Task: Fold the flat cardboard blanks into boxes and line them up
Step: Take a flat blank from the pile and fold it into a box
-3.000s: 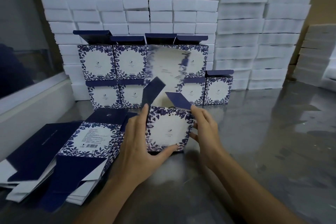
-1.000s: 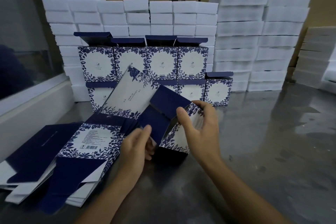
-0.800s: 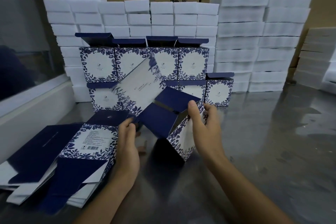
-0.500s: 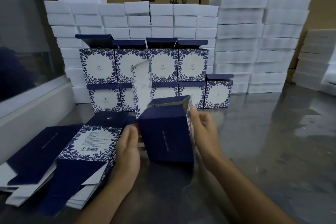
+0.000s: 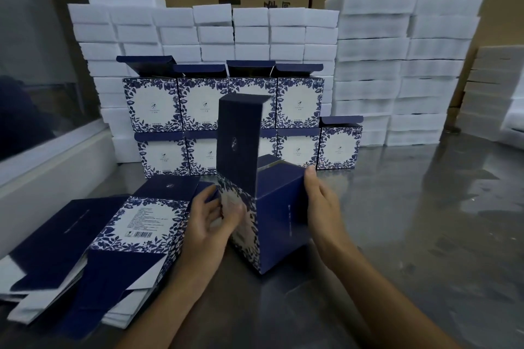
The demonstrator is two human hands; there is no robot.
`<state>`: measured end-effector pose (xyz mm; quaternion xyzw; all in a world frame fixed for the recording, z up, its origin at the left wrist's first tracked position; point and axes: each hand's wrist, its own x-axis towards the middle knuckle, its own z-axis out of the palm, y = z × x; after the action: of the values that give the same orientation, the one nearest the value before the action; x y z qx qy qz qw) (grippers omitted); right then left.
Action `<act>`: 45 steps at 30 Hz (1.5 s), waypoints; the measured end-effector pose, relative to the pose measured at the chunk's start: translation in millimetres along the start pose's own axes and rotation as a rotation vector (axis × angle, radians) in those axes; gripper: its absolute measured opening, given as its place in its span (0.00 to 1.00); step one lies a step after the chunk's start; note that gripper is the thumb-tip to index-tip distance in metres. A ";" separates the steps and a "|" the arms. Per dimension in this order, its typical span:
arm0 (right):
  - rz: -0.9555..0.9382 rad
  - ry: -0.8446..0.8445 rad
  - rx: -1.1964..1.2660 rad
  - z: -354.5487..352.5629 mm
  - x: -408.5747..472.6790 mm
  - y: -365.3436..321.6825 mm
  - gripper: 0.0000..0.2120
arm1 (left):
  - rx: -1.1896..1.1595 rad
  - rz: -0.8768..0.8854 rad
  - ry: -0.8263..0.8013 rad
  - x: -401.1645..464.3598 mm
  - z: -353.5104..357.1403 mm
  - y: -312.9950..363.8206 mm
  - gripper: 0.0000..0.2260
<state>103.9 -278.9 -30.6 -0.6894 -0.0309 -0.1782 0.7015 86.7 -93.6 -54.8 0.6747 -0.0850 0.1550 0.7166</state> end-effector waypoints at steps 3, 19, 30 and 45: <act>-0.066 0.127 -0.009 -2.6 2.7 -1.8 0.11 | 0.092 0.066 0.003 0.4 -0.6 -5.3 0.30; -0.220 0.062 0.088 3.9 -3.9 -5.9 0.21 | 0.575 0.499 0.079 -4.4 1.0 2.4 0.26; -0.586 0.217 -0.403 3.3 -9.1 -14.0 0.07 | 0.771 0.649 0.104 -7.2 4.6 5.8 0.20; -0.835 0.102 -0.783 34.4 -28.5 -12.4 0.14 | 0.908 0.766 0.263 -7.8 9.3 17.5 0.15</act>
<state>80.7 -239.2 -25.4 -0.8177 -0.1983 -0.4711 0.2647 74.2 -102.9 -40.2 0.8094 -0.1579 0.5049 0.2550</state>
